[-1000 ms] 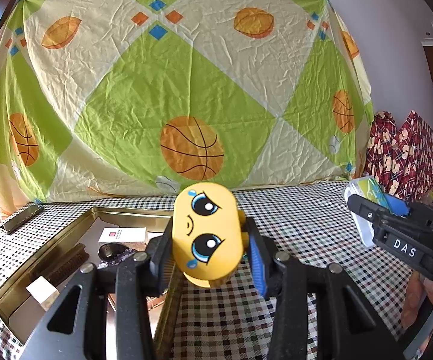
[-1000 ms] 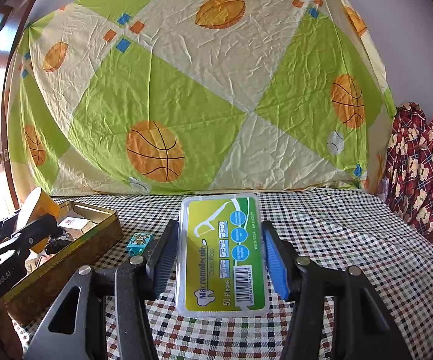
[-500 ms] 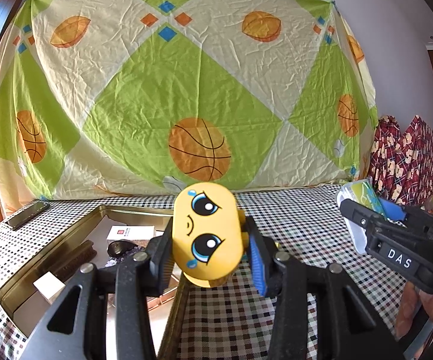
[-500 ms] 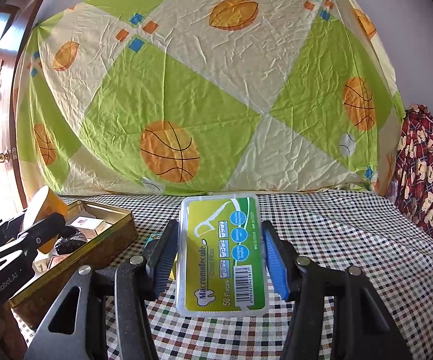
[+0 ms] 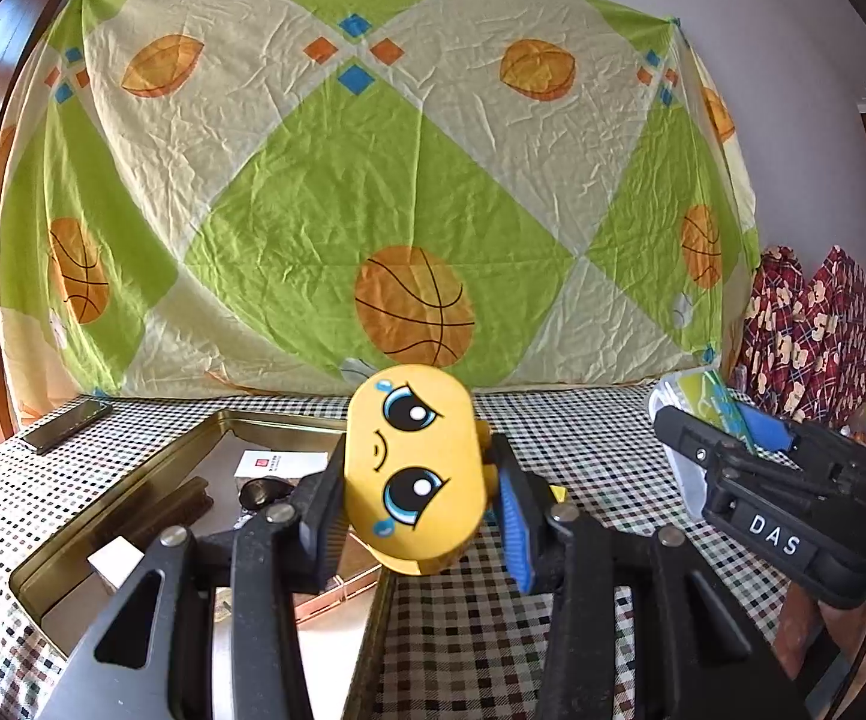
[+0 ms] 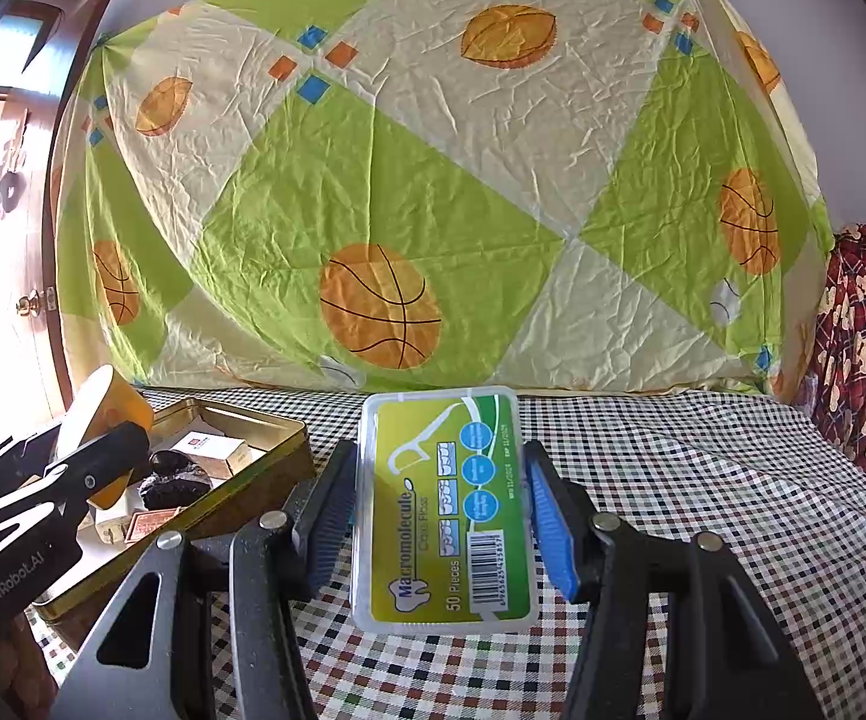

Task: Organize rigid objects
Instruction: 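Carry the yellow face block with the left tool while the right tool carries the floss box toward the tin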

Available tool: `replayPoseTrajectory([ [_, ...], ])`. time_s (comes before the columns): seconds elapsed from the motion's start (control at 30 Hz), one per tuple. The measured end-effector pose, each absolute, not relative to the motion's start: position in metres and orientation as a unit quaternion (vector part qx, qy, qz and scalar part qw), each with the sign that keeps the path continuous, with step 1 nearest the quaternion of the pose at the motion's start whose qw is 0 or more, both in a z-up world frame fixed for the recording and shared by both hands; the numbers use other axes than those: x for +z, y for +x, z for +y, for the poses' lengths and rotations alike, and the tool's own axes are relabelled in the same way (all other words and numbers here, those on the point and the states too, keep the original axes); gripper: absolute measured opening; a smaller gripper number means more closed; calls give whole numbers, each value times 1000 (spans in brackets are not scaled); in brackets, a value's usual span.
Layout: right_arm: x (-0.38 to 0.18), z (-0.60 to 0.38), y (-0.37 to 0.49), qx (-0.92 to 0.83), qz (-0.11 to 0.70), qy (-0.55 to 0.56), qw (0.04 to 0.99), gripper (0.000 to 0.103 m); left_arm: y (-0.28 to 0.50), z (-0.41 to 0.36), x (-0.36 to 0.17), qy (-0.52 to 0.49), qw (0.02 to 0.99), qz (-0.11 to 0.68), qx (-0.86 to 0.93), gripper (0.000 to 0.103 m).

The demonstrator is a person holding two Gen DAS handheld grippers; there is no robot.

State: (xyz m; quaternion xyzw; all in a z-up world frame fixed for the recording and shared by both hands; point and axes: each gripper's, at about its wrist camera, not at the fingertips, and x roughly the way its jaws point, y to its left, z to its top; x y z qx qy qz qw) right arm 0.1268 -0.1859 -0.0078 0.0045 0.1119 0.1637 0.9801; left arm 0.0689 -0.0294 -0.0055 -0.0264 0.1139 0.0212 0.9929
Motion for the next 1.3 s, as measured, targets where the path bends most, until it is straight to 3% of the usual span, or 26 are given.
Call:
replayPoseTrajectory([
  [1.3, 0, -149, 89, 181, 66, -13, 981, 57, 45, 0, -5, -53, 994, 97, 24, 42],
])
